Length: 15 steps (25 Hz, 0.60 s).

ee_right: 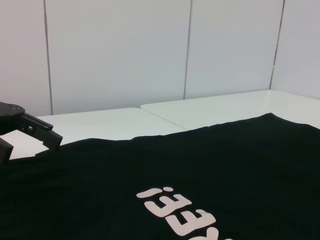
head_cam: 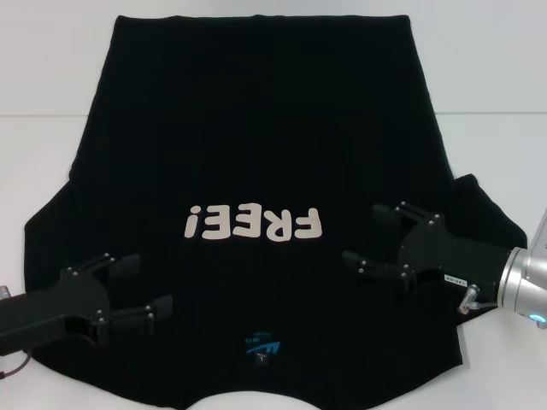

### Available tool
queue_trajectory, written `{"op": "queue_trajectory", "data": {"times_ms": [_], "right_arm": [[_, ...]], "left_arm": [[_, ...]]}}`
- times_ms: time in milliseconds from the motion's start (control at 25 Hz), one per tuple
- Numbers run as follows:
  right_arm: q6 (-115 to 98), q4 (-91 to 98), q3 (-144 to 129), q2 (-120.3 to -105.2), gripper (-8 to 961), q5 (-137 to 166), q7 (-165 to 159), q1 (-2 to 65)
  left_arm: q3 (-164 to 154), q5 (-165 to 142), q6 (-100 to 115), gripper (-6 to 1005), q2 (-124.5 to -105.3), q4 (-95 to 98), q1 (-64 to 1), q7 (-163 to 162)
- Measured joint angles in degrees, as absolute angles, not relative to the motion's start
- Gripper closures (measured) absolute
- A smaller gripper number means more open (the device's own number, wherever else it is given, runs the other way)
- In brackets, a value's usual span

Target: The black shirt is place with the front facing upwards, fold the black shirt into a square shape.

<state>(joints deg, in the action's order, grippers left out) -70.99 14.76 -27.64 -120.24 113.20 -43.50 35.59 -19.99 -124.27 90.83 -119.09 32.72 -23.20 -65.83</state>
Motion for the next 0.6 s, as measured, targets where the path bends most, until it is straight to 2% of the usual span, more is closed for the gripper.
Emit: {"op": "queue_trajectory", "data": {"times_ms": [600], "right_arm": [[-71.0,14.8,-27.6,-120.24,26,113.2,-43.7,35.9]], "left_arm": [[-20.0,-124.3,90.6,52,-119.09,32.7,-23.2,-65.8]]}}
